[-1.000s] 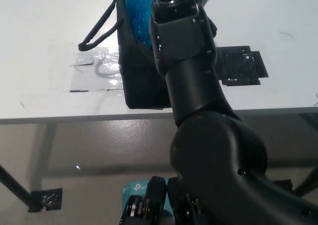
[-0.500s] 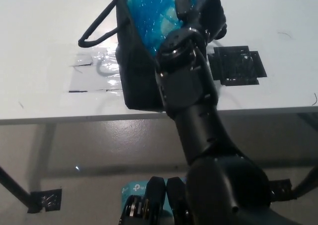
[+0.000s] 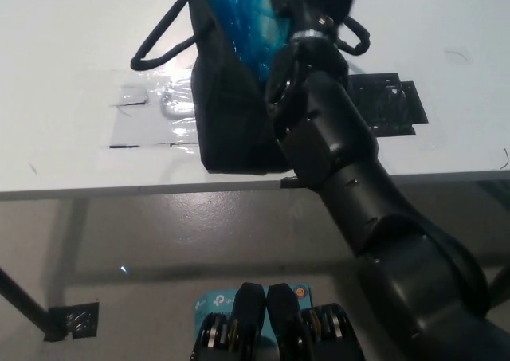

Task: The robot uses its right hand to pick up a stack of plates kept in the middle of the desk and put it inside a bag kept next to it

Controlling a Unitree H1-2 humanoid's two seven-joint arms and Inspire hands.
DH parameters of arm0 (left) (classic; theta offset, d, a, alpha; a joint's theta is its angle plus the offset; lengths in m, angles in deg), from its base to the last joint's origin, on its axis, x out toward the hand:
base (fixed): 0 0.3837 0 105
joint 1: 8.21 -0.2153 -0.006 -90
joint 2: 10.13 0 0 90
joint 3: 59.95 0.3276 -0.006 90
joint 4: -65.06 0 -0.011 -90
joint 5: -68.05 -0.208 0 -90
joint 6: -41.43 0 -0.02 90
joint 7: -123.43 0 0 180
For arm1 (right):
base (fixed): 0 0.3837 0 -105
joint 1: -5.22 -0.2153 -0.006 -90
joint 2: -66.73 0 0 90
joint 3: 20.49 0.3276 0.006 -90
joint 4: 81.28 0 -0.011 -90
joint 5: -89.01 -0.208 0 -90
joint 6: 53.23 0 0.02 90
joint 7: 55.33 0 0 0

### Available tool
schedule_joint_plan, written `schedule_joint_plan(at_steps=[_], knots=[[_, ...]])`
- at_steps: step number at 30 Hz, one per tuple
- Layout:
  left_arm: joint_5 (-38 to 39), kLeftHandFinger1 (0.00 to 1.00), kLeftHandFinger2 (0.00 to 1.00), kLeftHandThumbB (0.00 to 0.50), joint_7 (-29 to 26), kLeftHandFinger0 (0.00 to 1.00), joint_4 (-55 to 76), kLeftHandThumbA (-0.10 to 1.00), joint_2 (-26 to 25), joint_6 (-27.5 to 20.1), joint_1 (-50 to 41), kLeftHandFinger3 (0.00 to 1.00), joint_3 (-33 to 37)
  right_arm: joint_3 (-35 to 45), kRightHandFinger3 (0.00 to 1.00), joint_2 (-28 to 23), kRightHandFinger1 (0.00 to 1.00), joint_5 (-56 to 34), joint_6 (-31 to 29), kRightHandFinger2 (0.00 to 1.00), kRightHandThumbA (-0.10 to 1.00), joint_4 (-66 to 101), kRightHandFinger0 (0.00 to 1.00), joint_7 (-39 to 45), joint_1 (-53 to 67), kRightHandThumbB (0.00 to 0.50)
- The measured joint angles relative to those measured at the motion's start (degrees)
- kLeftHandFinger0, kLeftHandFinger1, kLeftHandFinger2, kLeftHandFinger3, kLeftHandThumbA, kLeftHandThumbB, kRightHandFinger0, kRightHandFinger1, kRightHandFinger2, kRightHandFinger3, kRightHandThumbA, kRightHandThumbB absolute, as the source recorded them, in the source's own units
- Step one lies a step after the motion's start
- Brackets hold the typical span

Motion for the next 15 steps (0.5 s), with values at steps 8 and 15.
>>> schedule_joint_plan(at_steps=[8,15], knots=[[-0.3,0.84,0.87,0.0,0.0,0.84,0.1,-0.1,0.2,0.0,-0.1,0.9,-0.5,-11.6,0.04,0.0,0.0,0.2,-1.2,0.07,-0.1,-1.7,0.0,2.5,-5.6,0.225],[-1.0,0.84,0.87,0.0,0.2,0.84,0.2,-0.1,2.2,0.0,0.1,0.9,-1.2,-10.7,0.09,4.3,0.0,-2.9,-0.1,0.0,-0.1,-0.6,0.0,5.1,-7.8,0.278]])
